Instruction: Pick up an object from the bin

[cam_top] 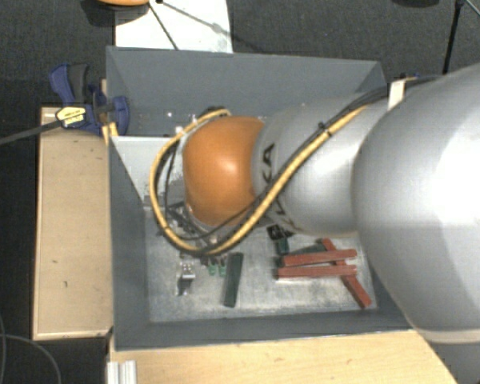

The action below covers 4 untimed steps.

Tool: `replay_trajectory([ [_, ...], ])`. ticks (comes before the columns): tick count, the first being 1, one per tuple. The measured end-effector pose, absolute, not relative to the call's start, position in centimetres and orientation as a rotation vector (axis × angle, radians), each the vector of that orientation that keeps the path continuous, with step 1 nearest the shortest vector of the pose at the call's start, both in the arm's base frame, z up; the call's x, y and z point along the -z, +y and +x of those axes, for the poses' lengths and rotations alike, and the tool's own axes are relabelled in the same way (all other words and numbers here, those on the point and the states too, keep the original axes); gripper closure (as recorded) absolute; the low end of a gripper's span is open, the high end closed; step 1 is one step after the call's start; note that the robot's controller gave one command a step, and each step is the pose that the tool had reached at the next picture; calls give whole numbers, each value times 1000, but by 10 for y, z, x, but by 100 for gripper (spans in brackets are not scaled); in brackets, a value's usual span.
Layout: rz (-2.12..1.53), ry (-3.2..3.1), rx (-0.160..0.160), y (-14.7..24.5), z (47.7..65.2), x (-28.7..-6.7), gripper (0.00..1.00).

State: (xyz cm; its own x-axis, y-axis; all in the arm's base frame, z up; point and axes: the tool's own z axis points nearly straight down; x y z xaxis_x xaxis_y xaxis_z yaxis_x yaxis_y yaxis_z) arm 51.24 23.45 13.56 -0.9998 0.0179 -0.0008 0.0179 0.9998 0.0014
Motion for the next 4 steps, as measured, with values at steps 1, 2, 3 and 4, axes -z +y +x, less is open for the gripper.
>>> replay_trajectory([
  [1, 95, 3134, -11, 227, 533, -121, 0],
  [2, 203, 3143, 8, 213, 539, -124, 0],
  [3, -187, 3123, -7, 206, 556, -139, 0],
  [4, -332, 3126, 1, 190, 541, -122, 0],
])
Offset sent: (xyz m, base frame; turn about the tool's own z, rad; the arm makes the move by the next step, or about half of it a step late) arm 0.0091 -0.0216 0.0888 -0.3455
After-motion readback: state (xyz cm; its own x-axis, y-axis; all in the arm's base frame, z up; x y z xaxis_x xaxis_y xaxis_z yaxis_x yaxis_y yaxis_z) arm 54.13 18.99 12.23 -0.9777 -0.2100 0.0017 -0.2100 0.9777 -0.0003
